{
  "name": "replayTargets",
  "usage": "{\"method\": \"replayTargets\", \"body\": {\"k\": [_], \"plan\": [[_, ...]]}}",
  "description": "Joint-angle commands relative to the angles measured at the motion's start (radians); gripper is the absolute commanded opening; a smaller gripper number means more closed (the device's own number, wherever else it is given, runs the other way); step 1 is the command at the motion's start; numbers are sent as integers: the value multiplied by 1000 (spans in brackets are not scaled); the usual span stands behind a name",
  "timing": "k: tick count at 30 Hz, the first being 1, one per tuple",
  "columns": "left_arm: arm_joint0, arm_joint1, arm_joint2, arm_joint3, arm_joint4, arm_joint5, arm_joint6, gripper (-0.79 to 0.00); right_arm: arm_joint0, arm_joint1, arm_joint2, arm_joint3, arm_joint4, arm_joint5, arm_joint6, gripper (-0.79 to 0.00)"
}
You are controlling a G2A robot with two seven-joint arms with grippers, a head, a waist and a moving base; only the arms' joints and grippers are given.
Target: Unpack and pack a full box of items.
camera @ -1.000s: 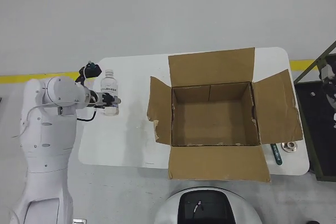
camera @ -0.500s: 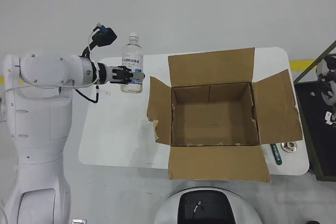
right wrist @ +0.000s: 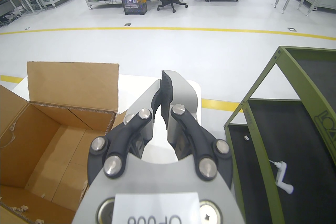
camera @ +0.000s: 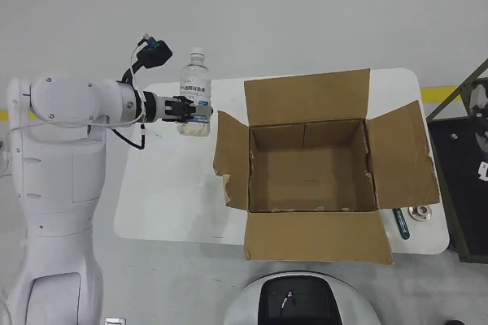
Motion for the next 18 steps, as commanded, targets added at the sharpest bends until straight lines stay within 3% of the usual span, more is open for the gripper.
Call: {"method": "replayTargets", "body": {"k": [1,5,9,13,18], "plan": [[14,-3,0,-5,-54,17,42,-785,0,2,-2,0,1,-3,1,-785],[-22,-20,48,-4,-156,6,91,-785,4,6,-7,-2,4,-3,0,-785],[-84,-53,155,19,-257,-19,112,-785,6,10,-13,-6,5,3,-5,-785],[-119,-95,259,83,-430,-6,115,-785,3,13,-13,-8,5,8,-11,-785],[-142,-140,386,163,-517,33,95,-785,-9,17,-7,-10,9,15,-21,-785]]}}
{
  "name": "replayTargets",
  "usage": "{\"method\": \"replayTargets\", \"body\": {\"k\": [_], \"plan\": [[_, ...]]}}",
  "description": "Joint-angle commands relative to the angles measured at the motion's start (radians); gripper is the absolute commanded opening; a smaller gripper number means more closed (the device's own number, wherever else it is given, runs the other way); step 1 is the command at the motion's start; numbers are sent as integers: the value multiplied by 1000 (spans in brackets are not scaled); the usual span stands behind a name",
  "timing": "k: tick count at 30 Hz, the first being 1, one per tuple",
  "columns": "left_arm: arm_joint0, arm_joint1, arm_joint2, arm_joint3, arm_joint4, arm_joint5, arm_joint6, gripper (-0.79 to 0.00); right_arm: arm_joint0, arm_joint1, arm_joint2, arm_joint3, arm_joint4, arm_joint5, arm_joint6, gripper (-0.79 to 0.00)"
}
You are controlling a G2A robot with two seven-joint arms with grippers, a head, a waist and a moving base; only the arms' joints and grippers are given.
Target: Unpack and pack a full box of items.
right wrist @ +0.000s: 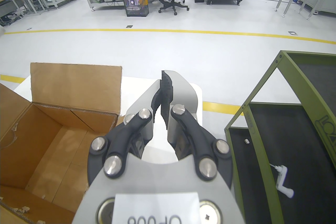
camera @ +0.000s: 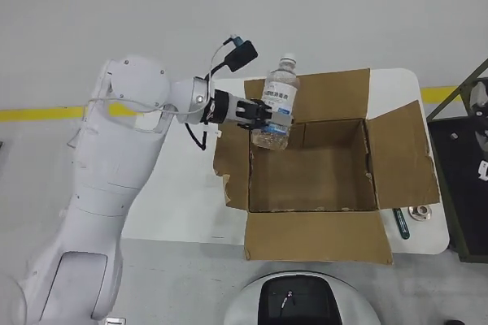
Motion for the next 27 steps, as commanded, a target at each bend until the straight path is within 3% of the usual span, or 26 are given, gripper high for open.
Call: {"method": "replayTargets", "body": {"k": [1,19,24,27], "plan": [[-1,-14,45,28,-16,3,-6,-785,-4,1,2,0,2,1,-1,-785],[-3,-18,58,41,-18,5,-9,-785,4,16,-21,23,-1,15,-6,-785],[62,-22,59,11,-58,32,87,-785,12,19,-37,29,-3,19,-10,-785],[77,-33,94,-18,-45,94,128,-785,14,21,-40,30,1,22,-11,-785]]}}
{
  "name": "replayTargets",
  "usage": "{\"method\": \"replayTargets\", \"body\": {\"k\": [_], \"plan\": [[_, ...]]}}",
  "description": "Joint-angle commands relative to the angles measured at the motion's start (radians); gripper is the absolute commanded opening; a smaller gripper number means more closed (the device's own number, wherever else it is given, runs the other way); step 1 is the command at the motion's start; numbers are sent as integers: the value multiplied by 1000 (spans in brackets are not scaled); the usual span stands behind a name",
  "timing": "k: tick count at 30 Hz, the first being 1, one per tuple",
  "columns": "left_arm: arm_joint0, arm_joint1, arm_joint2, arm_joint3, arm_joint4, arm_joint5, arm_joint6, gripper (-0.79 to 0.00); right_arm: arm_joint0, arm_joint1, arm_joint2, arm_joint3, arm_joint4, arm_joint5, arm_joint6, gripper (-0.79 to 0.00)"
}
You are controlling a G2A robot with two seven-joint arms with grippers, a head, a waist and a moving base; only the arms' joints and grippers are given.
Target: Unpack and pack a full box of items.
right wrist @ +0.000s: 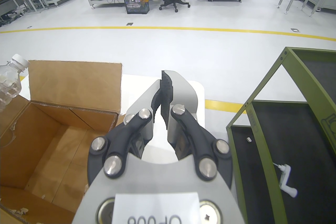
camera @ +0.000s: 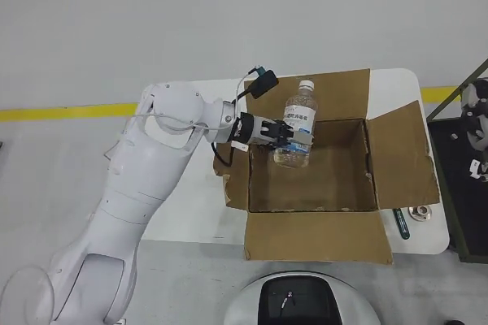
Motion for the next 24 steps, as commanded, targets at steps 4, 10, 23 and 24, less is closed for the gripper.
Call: {"method": "replayTargets", "body": {"k": [4,10,23,24], "plan": [[-3,-22,83,-39,64,195,53,-785,-3,4,1,-3,5,0,-4,-785],[-24,-45,176,-71,160,396,59,-785,-12,7,1,-8,16,1,-9,-785],[-29,-52,215,-87,196,473,48,-785,-19,14,-13,-10,32,4,-16,-785],[-29,-52,215,-87,196,473,48,-785,-19,15,-15,-10,33,4,-16,-785]]}}
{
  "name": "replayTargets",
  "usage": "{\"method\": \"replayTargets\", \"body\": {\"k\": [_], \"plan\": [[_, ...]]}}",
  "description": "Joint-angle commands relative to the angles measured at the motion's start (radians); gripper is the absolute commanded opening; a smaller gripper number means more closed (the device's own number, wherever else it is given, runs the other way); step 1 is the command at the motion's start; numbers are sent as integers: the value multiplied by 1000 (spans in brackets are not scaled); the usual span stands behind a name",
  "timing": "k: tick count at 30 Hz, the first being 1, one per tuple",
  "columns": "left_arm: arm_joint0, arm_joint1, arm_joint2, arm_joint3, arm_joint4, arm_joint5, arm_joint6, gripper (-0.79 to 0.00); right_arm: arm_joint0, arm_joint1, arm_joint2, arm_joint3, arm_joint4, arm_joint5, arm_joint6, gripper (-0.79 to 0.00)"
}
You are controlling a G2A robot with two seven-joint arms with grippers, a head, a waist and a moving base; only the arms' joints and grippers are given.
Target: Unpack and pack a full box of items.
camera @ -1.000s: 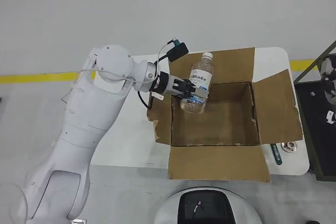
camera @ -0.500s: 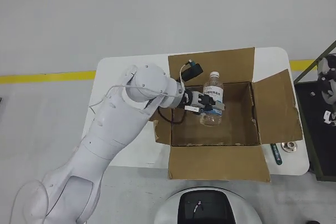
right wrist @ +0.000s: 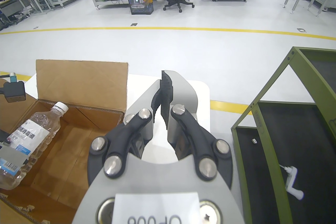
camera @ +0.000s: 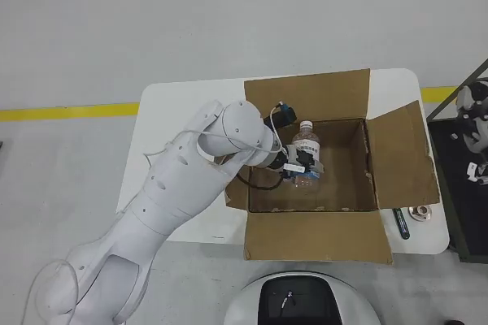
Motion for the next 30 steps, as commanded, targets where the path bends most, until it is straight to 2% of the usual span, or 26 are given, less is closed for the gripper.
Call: {"method": "replayTargets", "body": {"k": [1,7,11,15,20,25,26,30], "plan": [[0,0,0,0,0,0,0,-785,-1,1,-3,0,2,0,-1,-785],[0,0,0,0,0,0,0,-785,-4,5,-3,2,7,-2,0,-785],[31,-1,15,-31,7,17,17,-785,-11,7,5,7,10,-2,-3,-785],[28,-8,66,-54,-1,38,38,-785,-14,9,6,7,14,1,-4,-785],[-46,-24,197,-28,-21,87,86,-785,-6,12,-8,10,18,6,-8,-785],[-148,-44,346,39,-151,152,151,-785,0,14,-18,13,20,11,-11,-785],[-168,-48,366,48,-179,168,168,-785,0,15,-19,14,20,11,-12,-785],[-159,-63,366,80,-212,215,214,-785,-4,16,-14,13,26,14,-17,-785]]}}
